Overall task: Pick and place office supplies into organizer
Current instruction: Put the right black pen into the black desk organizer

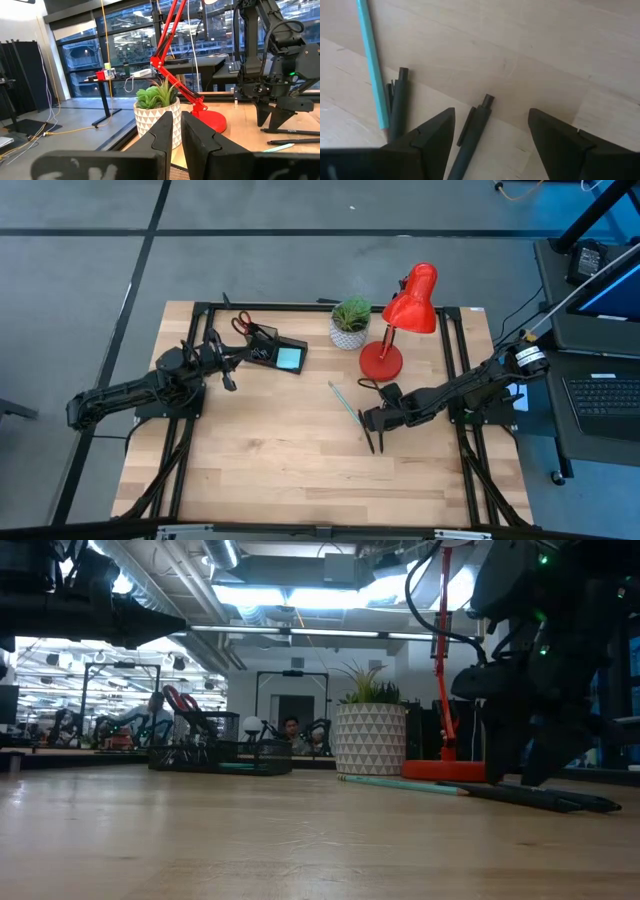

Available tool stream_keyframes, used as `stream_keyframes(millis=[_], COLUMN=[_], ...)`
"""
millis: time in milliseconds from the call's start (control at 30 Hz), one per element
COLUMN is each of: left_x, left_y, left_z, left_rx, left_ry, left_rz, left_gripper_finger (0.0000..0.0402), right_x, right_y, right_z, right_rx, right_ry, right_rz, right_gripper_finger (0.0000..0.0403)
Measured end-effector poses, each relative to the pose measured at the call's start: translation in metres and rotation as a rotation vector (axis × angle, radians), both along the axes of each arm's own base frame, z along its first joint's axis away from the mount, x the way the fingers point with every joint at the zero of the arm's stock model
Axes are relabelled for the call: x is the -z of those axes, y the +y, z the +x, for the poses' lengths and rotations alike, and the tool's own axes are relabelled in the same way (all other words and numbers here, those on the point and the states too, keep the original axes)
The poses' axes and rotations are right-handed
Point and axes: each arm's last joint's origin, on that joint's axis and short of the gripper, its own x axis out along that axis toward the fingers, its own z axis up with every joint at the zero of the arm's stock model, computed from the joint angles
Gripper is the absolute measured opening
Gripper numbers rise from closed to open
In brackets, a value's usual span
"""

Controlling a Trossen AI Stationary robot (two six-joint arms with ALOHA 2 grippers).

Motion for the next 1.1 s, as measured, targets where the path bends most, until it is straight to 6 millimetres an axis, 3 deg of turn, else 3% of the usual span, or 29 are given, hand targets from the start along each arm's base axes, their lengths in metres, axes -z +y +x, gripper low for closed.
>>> stream_keyframes(millis=[500, 867, 1100], left_x=[-0.0001, -0.0001, 0.0], left_y=[0.0, 0.0, 0.0], left_z=[0.0, 0.0, 0.0], left_rx=[0.0, 0.0, 0.0], left_ry=[0.0, 0.0, 0.0], left_rz=[0.0, 0.0, 0.0], left_gripper_finger=[0.0031, 0.0031, 0.0031], right_x=[0.0014, 0.0019, 0.0018], right_y=[0.0001, 0.0001, 0.0007], right_z=[-0.0012, -0.0014, -0.0001], right_rx=[-0.01, -0.052, -0.061], right_ry=[0.024, 0.034, 0.024], right_rz=[0.027, 0.016, 0.025], right_gripper_finger=[0.0256, 0.0193, 0.018])
